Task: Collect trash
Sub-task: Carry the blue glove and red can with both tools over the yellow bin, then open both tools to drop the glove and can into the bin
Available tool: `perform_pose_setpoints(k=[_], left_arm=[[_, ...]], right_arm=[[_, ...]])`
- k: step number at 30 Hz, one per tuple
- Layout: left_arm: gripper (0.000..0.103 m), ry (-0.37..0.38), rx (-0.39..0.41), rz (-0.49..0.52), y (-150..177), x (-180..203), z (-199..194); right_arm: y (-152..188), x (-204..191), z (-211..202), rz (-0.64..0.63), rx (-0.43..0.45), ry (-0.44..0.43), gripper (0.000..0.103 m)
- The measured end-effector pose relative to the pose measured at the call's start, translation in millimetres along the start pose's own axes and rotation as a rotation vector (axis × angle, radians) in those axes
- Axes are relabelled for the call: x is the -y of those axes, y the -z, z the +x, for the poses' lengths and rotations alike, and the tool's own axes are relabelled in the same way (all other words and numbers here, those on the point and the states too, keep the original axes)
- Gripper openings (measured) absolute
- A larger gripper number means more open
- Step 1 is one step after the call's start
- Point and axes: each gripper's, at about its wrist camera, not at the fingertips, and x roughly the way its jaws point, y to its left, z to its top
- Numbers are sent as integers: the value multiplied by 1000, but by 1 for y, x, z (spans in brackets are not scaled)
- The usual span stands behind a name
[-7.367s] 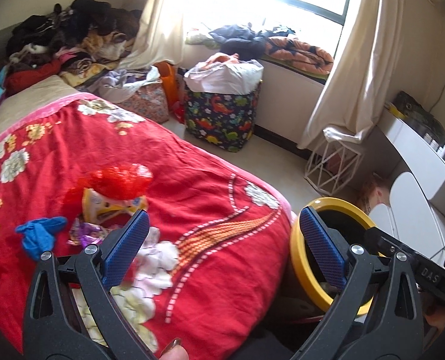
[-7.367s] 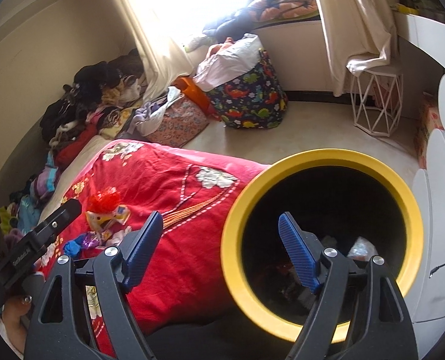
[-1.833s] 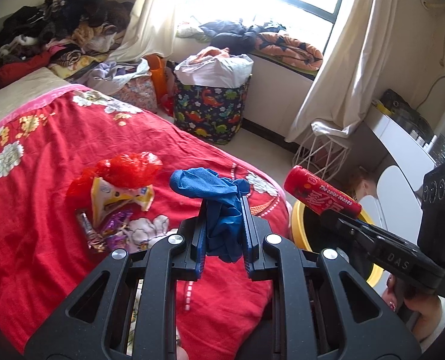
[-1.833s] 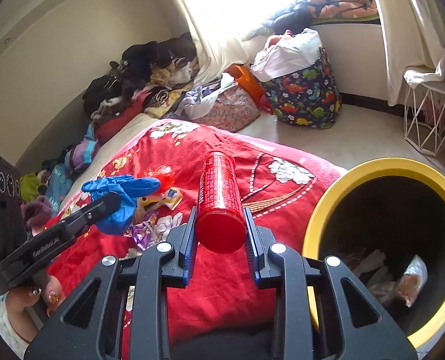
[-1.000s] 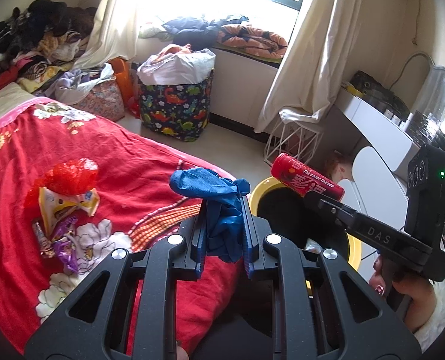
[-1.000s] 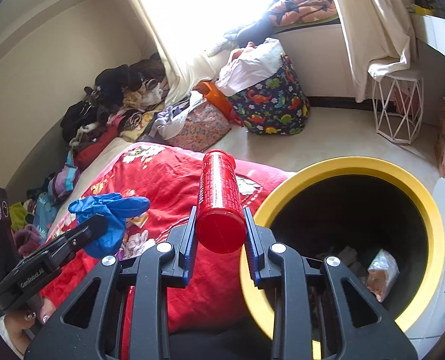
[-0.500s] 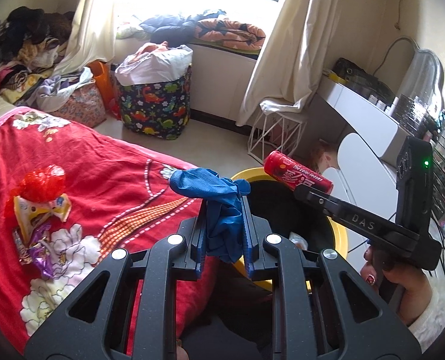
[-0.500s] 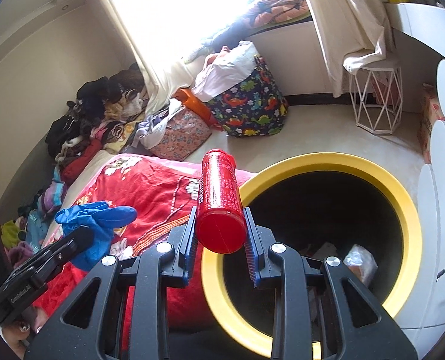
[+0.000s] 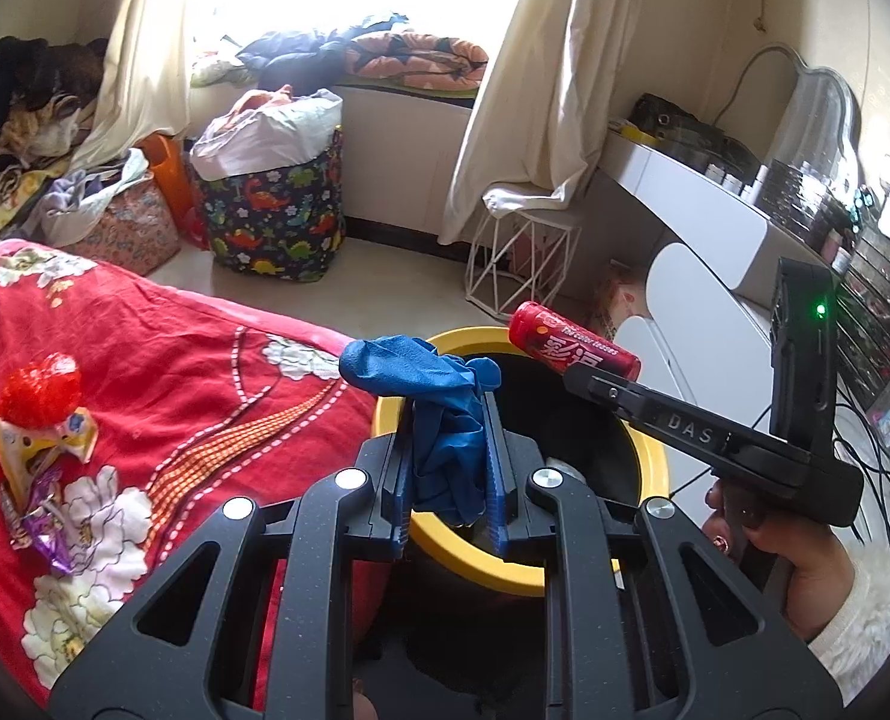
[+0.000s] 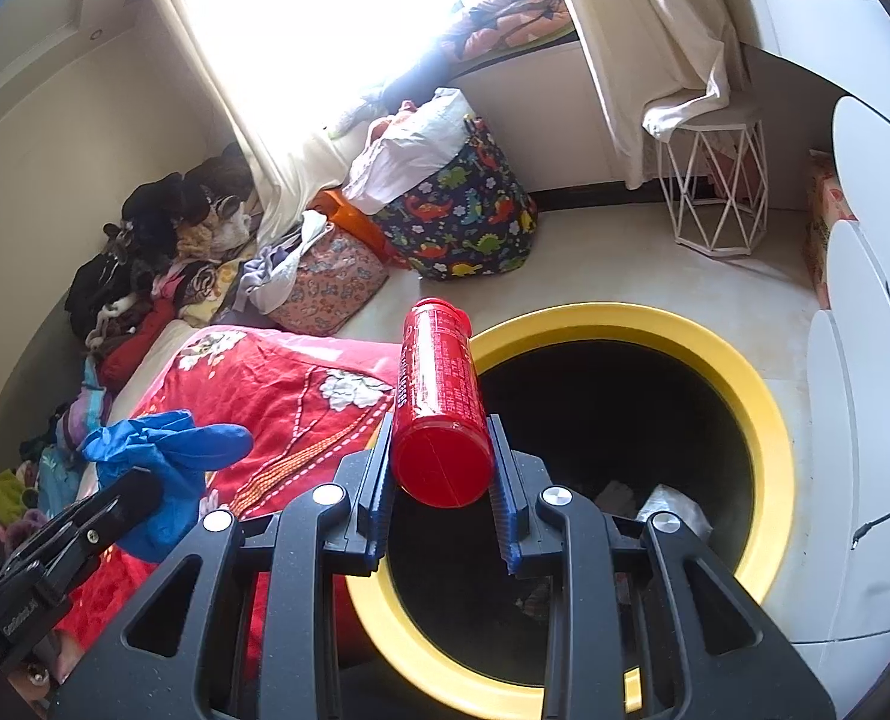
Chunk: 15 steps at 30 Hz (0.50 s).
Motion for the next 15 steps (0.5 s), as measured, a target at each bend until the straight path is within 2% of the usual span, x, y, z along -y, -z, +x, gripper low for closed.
perform_pose_setpoints(k=[15], left_arm=[[14,43,-45,62,5,24,25]], right_arm=[[1,36,-3,74,5,65,27]])
